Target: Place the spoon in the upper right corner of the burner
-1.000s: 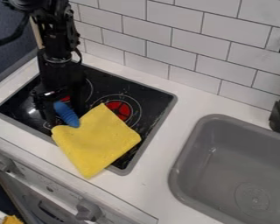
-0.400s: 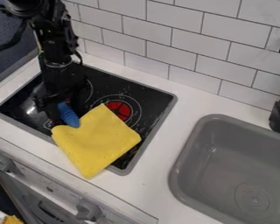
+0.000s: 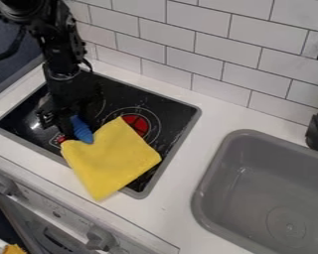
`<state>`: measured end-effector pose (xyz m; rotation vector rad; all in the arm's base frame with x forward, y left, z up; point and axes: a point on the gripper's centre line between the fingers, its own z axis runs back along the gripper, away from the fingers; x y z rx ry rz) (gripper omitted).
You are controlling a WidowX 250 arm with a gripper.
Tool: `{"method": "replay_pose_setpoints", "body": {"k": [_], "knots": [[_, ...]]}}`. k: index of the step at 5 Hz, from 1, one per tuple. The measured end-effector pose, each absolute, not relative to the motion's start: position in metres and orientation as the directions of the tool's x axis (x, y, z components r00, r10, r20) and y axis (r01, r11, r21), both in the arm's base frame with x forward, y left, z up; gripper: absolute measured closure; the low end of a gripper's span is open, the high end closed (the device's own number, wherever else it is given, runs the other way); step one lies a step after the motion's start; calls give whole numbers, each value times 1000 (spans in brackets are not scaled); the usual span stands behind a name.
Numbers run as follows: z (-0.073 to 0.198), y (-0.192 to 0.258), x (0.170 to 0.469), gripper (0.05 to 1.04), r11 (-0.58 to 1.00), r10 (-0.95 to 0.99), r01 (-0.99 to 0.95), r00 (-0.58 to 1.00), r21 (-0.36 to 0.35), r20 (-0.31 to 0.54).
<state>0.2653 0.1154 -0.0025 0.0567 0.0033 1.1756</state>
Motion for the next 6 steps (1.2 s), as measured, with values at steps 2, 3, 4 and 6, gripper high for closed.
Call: {"method": "replay_pose_setpoints", "body": {"k": [2, 3, 4, 6], "knots": [[16, 108, 262, 651, 375, 927, -927, 375, 19, -7], [31, 98, 263, 651, 370, 929, -929, 369, 5, -21], [49, 78, 278, 651, 371, 927, -927, 373, -56, -27], [33, 26, 319, 651, 348, 931, -921, 362, -174, -55]]}}
